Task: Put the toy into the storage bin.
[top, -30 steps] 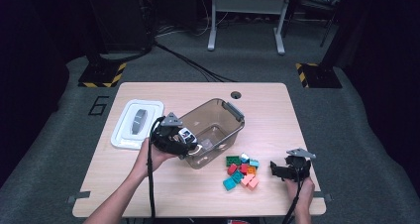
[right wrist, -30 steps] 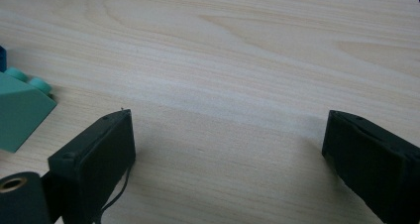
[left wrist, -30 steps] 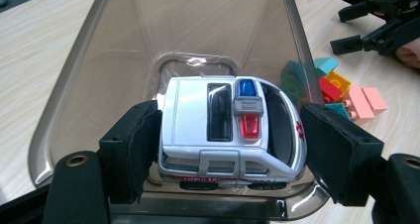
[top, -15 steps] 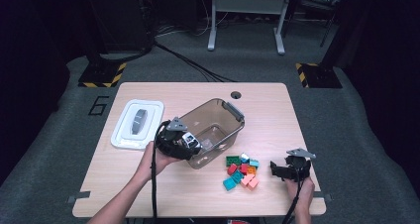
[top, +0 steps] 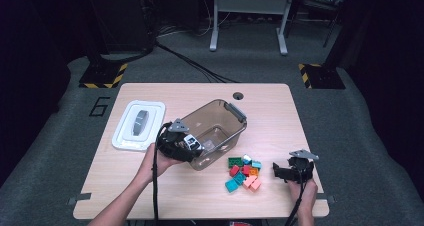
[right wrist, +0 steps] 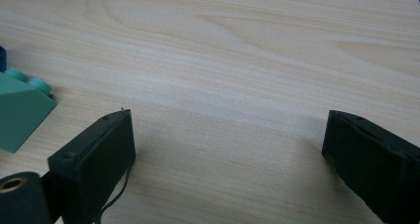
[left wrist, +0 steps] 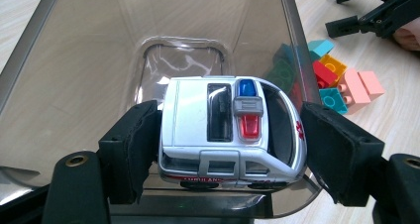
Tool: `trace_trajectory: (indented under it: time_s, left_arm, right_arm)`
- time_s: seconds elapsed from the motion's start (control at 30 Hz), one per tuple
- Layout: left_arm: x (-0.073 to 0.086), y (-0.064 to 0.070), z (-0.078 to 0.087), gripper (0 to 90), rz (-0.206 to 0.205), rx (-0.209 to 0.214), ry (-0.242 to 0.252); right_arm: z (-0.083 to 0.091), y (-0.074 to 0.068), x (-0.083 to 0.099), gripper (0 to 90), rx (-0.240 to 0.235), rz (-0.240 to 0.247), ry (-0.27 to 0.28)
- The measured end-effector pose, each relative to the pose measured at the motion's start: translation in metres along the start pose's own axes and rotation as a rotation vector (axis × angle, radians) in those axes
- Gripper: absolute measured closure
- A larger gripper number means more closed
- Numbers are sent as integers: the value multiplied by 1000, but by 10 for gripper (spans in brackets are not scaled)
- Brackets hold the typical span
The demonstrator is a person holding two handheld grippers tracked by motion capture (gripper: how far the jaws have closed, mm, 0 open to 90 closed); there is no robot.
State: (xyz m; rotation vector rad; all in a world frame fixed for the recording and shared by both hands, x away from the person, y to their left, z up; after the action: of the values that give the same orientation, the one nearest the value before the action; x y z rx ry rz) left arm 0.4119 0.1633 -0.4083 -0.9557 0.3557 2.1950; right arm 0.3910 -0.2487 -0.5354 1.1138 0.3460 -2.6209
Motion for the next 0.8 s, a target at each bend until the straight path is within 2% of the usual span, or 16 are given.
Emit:
trace_trajectory:
  time_s: [0.23,0.37,0.47,0.8]
  left_arm:
    - [0,-1,1,242,9,10,5]
    - [-1,-1,5,159,11,12,8]
    - [-1,-4,9,142,12,8,17]
    - [13,-18,35,68,28,-56,45]
  right_arm:
    - [0,0,0,54,0,0,0]
    - [0,0,0,55,0,0,0]
    - [0,0,0,57,0,0,1]
    - [0,0,0,58,0,0,0]
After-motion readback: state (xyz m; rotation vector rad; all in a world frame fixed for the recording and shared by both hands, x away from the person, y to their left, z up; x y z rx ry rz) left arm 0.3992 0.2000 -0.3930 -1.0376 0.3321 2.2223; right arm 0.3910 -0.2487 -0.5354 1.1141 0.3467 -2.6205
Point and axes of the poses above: each handheld gripper's, and its own axes: z roughly backward along the jaws, x roughly out of its underside, y roughly to its right, the point moved 1 cm from there along -z, roughly forward along the jaws, and after that the axes turned 9 degrees about -x, right-handed, at the moved point
